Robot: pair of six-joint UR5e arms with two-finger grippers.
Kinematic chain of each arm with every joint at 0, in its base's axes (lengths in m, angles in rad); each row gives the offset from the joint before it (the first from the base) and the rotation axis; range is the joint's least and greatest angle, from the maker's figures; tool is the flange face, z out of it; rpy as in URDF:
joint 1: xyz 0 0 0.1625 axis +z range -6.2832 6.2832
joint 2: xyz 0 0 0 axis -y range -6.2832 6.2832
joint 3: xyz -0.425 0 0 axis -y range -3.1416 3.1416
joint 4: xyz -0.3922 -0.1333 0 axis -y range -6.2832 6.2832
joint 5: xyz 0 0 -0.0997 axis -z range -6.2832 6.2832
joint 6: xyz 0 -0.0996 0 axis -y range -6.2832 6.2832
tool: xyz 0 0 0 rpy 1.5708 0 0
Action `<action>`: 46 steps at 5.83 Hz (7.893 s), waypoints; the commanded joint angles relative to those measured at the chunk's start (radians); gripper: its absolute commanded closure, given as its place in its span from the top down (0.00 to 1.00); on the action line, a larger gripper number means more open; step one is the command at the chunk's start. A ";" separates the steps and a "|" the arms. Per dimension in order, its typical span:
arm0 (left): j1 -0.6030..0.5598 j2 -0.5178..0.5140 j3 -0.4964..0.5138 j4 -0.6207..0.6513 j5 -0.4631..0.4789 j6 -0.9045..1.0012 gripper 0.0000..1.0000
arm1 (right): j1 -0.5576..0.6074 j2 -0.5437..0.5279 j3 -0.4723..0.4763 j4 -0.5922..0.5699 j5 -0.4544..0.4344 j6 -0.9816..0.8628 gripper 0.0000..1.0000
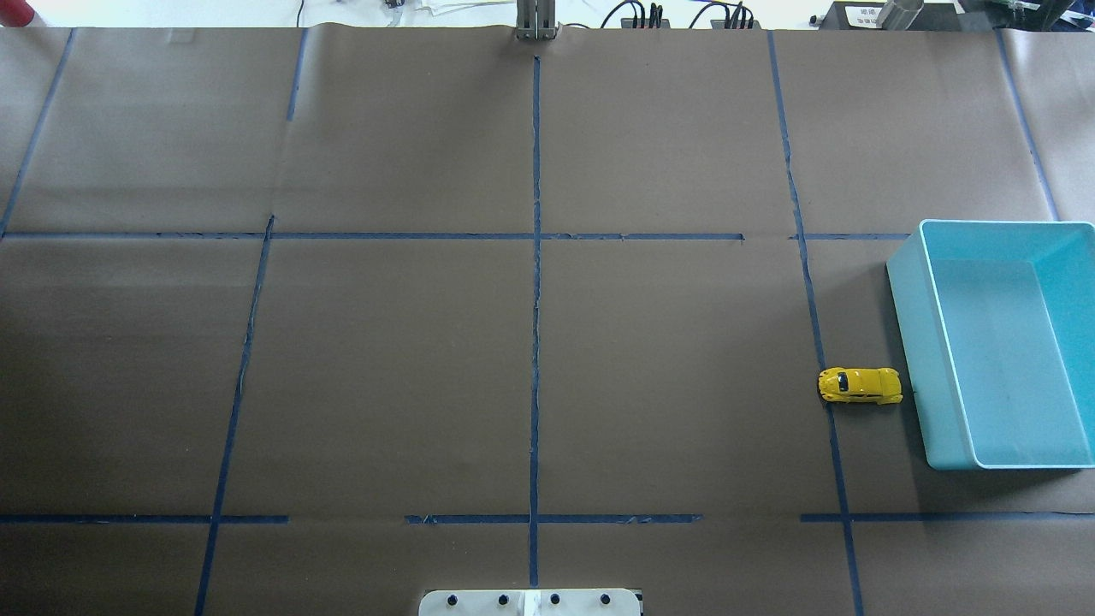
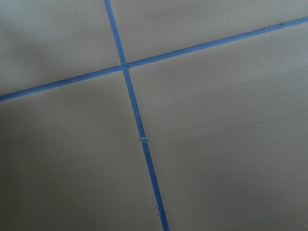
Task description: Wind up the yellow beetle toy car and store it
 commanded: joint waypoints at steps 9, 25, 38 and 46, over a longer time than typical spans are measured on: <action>-0.042 0.033 0.054 0.001 0.002 -0.064 1.00 | -0.513 0.370 0.529 -0.569 -0.030 0.235 1.00; -0.044 0.035 0.087 0.000 -0.004 -0.064 1.00 | -1.025 0.270 0.589 -0.650 -0.624 -0.609 1.00; -0.047 0.038 0.077 -0.002 -0.004 -0.064 1.00 | -1.091 0.319 0.441 -0.644 -0.621 -0.575 0.13; -0.055 0.038 0.076 0.000 -0.004 -0.064 1.00 | -0.720 0.031 0.625 -0.588 -0.533 -0.900 0.14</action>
